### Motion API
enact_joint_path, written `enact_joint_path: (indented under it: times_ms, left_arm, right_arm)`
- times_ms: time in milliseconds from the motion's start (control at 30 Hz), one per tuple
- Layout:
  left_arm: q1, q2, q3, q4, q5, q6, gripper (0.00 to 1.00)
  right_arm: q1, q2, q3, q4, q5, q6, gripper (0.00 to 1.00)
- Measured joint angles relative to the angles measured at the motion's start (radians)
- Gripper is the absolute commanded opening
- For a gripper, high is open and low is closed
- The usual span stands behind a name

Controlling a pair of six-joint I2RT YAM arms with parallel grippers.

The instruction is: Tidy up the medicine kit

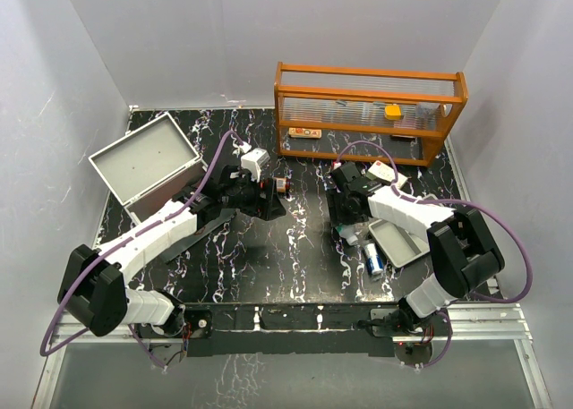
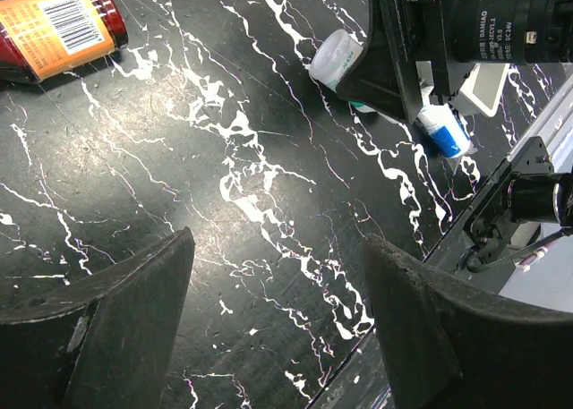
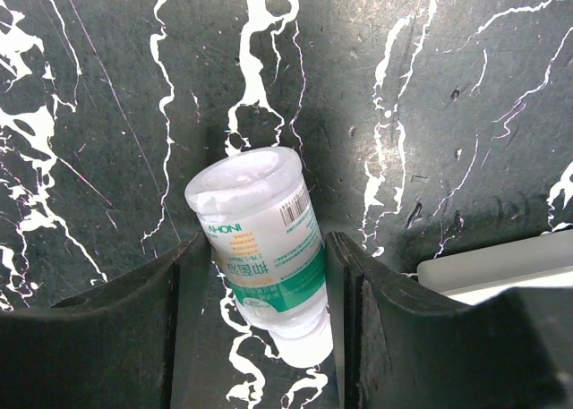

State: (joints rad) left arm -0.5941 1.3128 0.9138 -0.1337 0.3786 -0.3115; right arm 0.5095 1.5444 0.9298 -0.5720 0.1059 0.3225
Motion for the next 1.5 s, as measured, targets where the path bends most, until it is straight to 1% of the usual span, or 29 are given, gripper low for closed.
enact_joint_path:
  times_ms: [167,367,467,500,567,633,767,900,967,1100,1200,1333,1500]
  left_arm:
    - [0.0,-0.005,0.0,-0.003,-0.006,0.01,0.75]
    - [0.0,-0.022,-0.003,-0.006,-0.013,0.025,0.76]
    - [0.0,-0.033,-0.016,-0.009,-0.018,0.034,0.78]
    - [0.0,-0.034,-0.019,-0.01,-0.019,0.037,0.79]
    - [0.0,-0.036,-0.026,-0.008,-0.024,0.043,0.8]
    - [0.0,-0.047,-0.045,-0.002,-0.031,0.048,0.81]
    - [0.0,-0.083,-0.081,-0.002,-0.052,0.058,0.84]
    - [0.0,-0.126,-0.105,0.007,-0.066,0.066,0.89]
    - [0.0,-0.14,-0.116,0.013,-0.07,0.068,0.98]
    - [0.0,-0.165,-0.148,0.029,-0.086,0.072,0.99]
    - [0.0,-0.183,-0.167,0.036,-0.101,0.074,0.99]
    - [0.0,-0.209,-0.185,0.053,-0.114,0.077,0.99]
    - [0.0,-0.215,-0.195,0.059,-0.117,0.081,0.99]
  right_arm:
    - [0.0,0.0,0.0,0.008,-0.004,0.039,0.56]
    - [0.0,0.026,0.0,0.047,-0.023,0.09,0.57]
    - [0.0,0.044,0.0,0.056,-0.023,0.104,0.54]
    - [0.0,0.048,0.0,0.057,-0.023,0.106,0.51]
    - [0.0,0.052,0.0,0.057,-0.019,0.112,0.4]
    - [0.0,0.052,0.0,0.057,-0.006,0.121,0.36]
    - [0.0,0.038,-0.003,0.055,0.055,0.161,0.35]
    - [-0.026,-0.071,-0.019,0.051,0.125,0.224,0.34]
    - [-0.075,-0.169,-0.037,0.053,0.157,0.262,0.34]
    - [-0.233,-0.366,-0.086,0.057,0.222,0.337,0.35]
    - [-0.348,-0.446,-0.127,0.052,0.268,0.378,0.35]
    - [-0.476,-0.452,-0.164,0.031,0.291,0.41,0.35]
    - [-0.616,-0.393,-0.187,0.044,0.273,0.425,0.35]
